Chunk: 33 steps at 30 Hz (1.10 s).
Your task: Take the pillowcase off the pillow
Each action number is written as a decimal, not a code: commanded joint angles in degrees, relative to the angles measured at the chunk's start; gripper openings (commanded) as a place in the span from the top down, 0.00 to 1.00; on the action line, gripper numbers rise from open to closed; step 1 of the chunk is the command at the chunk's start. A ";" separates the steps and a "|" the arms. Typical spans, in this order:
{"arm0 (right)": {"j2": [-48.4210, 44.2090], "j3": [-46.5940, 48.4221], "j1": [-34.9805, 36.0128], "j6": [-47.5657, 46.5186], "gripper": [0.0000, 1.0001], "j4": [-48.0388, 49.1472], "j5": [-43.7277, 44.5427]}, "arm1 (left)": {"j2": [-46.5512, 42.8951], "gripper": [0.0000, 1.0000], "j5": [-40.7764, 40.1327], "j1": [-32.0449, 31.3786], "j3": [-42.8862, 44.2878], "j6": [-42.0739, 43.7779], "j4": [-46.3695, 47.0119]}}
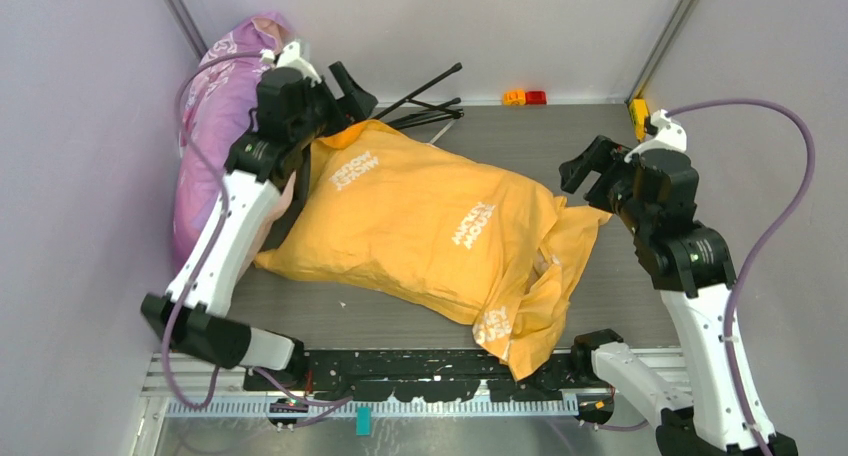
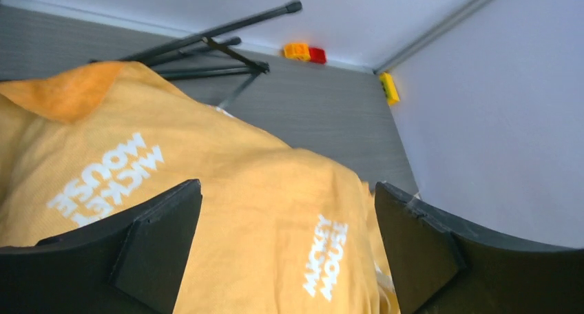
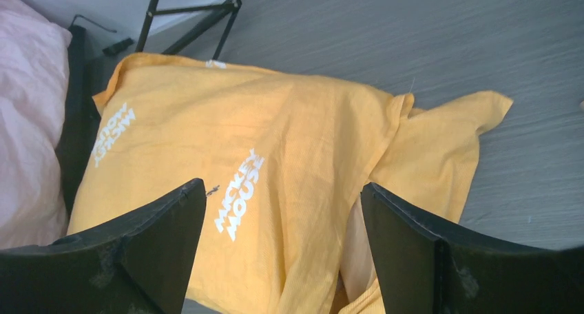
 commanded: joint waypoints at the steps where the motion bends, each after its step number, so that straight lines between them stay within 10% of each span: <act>1: -2.11 -7.30 0.11 3.22 0.14 1.05 -4.25 | -8.54 0.00 8.32 0.33 -14.29 1.45 10.13; 6: -6.35 -18.97 0.12 8.74 0.22 1.40 -2.02 | -13.34 0.09 13.54 0.31 -30.68 -3.03 22.39; 22: -0.52 -40.74 0.11 26.69 0.25 28.22 -24.88 | -12.40 0.16 6.46 -18.06 -27.30 10.61 0.87; 28: 4.05 -37.64 0.23 25.43 0.77 29.08 -27.35 | -14.83 0.16 5.77 -18.05 -27.84 11.51 -2.67; 33: 6.74 -34.29 0.49 25.07 1.00 32.79 -31.01 | -12.49 0.22 9.86 -20.86 -26.64 9.78 -0.75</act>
